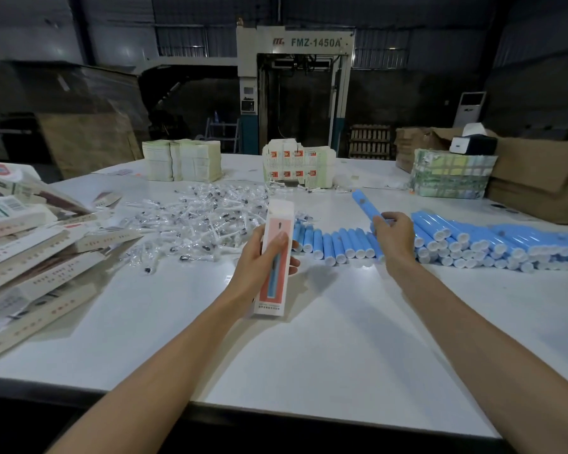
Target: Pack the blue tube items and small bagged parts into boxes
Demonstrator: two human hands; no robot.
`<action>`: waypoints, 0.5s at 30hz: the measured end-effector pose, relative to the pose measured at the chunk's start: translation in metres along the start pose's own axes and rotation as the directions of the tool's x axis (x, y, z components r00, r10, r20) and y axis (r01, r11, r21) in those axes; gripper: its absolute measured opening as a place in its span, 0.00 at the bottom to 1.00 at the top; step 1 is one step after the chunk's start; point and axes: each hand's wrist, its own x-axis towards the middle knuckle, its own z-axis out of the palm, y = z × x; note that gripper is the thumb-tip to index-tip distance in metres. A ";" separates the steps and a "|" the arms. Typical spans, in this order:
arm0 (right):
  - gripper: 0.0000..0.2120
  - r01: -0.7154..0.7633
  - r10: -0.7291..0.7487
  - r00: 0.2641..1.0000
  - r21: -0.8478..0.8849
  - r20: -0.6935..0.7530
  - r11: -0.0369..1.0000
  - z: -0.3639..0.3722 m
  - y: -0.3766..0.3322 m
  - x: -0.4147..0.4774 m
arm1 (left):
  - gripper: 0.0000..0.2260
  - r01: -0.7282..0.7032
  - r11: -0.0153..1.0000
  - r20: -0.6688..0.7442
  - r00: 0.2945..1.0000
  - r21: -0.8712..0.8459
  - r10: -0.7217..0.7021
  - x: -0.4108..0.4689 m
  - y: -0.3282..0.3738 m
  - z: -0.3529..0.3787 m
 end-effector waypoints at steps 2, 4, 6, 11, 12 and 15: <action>0.13 -0.094 0.067 0.993 0.325 0.094 0.941 -0.008 -0.014 -0.013 | 0.16 0.000 1.000 0.008 1.000 -0.001 0.000 0.000 0.000 0.000; 0.14 -0.257 0.101 0.955 0.604 0.280 0.755 -0.011 -0.026 -0.028 | 0.16 0.006 1.000 0.009 1.000 -0.002 -0.006 -0.001 0.001 0.001; 0.13 -0.406 0.076 0.888 0.696 0.453 0.593 -0.012 -0.034 -0.042 | 0.17 0.014 1.000 0.013 1.000 -0.008 -0.014 -0.002 0.002 0.002; 0.12 -0.360 -0.075 0.807 0.588 0.586 0.724 -0.009 -0.053 -0.065 | 0.18 0.028 1.000 0.037 0.999 -0.004 -0.028 -0.005 0.005 0.004; 0.10 -0.314 -0.106 0.810 0.578 0.577 0.754 -0.007 -0.058 -0.066 | 0.18 0.026 1.000 0.049 0.998 -0.009 -0.026 -0.006 0.005 0.005; 0.12 -0.225 -0.201 0.817 0.620 0.540 0.752 -0.001 -0.077 -0.067 | 0.18 0.036 0.999 0.093 0.995 -0.023 -0.033 -0.008 0.007 0.007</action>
